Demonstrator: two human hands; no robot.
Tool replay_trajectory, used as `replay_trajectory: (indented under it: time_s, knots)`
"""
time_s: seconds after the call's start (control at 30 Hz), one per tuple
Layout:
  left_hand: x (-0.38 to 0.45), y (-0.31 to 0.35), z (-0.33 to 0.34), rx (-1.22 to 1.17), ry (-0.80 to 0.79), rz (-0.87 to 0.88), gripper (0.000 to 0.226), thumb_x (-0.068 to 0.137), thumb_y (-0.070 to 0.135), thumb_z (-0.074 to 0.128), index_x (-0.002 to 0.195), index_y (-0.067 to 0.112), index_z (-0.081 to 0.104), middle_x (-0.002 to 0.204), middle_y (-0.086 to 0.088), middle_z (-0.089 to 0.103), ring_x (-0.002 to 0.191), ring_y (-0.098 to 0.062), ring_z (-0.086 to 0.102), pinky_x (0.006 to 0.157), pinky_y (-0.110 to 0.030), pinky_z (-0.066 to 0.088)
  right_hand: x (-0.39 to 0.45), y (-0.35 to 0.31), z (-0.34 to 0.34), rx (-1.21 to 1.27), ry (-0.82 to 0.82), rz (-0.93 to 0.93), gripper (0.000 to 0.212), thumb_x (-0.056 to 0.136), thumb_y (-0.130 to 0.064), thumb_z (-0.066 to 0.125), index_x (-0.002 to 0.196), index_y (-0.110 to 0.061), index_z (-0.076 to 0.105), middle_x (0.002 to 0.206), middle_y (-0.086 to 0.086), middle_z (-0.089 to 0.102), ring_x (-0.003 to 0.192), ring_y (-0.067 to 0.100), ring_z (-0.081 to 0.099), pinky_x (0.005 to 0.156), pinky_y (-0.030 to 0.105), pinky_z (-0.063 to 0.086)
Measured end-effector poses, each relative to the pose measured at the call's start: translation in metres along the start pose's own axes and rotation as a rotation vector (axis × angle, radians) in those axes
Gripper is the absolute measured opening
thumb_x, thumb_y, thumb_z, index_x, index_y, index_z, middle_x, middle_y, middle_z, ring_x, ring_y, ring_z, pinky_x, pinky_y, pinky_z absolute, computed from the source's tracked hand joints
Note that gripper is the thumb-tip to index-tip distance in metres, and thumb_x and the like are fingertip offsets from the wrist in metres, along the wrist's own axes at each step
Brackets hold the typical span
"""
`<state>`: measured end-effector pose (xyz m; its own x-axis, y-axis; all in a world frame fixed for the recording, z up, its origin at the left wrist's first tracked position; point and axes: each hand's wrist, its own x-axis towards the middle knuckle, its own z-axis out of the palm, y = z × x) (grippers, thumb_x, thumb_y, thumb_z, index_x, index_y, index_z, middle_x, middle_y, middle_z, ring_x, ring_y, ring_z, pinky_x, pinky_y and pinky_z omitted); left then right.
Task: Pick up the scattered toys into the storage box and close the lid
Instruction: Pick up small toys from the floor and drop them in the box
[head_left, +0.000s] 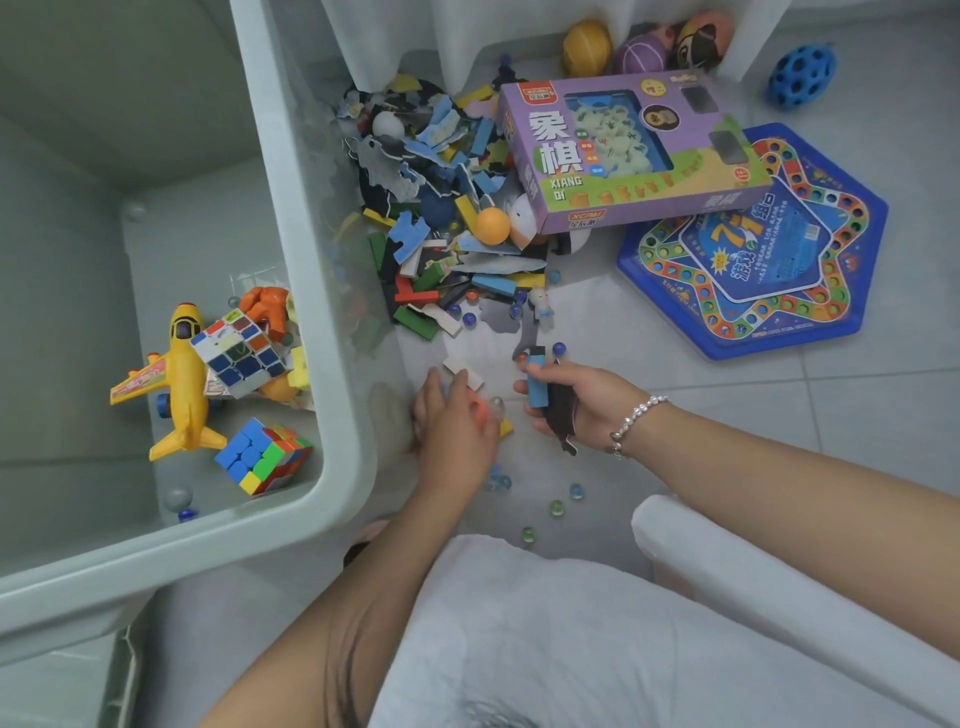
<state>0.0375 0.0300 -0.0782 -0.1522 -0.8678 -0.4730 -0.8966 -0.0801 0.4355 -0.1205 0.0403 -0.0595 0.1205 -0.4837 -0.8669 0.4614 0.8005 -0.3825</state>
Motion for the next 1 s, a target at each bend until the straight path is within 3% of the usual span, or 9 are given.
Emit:
replay_trajectory:
  time_s: [0.17,0.4,0.53,0.7,0.83,1.0]
  knots:
    - [0.004,-0.005,0.005,0.152,-0.134,0.019,0.084,0.085,0.031,0.066,0.149,0.025,0.013,0.157,-0.009,-0.002,0.143,-0.028,0.003,0.115,-0.037,0.012,-0.002,0.004,-0.009,-0.068,0.043,-0.039,0.003,0.092,-0.019,0.054,0.095,-0.017,0.053,0.088,0.002,0.059,0.069,0.016,0.051,0.063,0.027,0.045]
    - [0.006,-0.009,0.004,0.117,-0.048,0.169,0.048,0.086,0.015,0.059,0.131,0.019,0.043,0.123,-0.011,0.038,0.118,-0.028,0.035,0.096,-0.033,0.036,-0.007,0.011,-0.018,-0.098,0.075,-0.023,0.004,0.092,-0.018,0.055,0.094,-0.016,0.053,0.087,0.003,0.060,0.069,0.016,0.051,0.065,0.029,0.045]
    - [0.013,-0.007,0.004,0.126,-0.086,0.234,0.041,0.088,0.004,0.051,0.127,0.013,0.045,0.122,-0.014,0.042,0.116,-0.030,0.037,0.091,-0.035,0.038,-0.011,0.011,-0.021,-0.096,0.084,-0.020,0.003,0.091,-0.018,0.056,0.091,-0.016,0.053,0.087,0.003,0.059,0.068,0.015,0.050,0.065,0.028,0.045]
    - [0.018,-0.002,0.003,0.154,-0.090,0.268,0.041,0.089,0.006,0.049,0.129,0.009,0.040,0.125,-0.016,0.042,0.114,-0.031,0.041,0.089,-0.037,0.039,-0.012,0.015,-0.024,-0.116,0.090,-0.007,0.004,0.090,-0.017,0.057,0.089,-0.016,0.053,0.088,0.005,0.060,0.070,0.018,0.056,0.066,0.029,0.047]
    - [0.014,0.009,-0.001,0.091,-0.049,0.257,0.042,0.089,0.011,0.050,0.130,0.010,0.040,0.123,-0.014,0.038,0.090,-0.033,0.055,0.076,-0.037,0.044,-0.014,0.017,-0.025,-0.002,0.103,-0.014,0.005,0.092,-0.010,0.053,0.088,-0.011,0.051,0.087,0.011,0.061,0.074,0.022,0.061,0.066,0.032,0.051]
    - [0.024,0.018,-0.006,0.043,-0.020,0.223,0.037,0.085,0.016,0.055,0.122,0.021,0.054,0.115,-0.004,0.043,0.081,-0.017,0.054,0.072,-0.028,0.045,-0.015,0.013,-0.026,-0.038,0.204,-0.043,0.010,0.093,-0.007,0.050,0.084,-0.011,0.050,0.080,0.010,0.059,0.061,0.017,0.054,0.050,0.023,0.049]
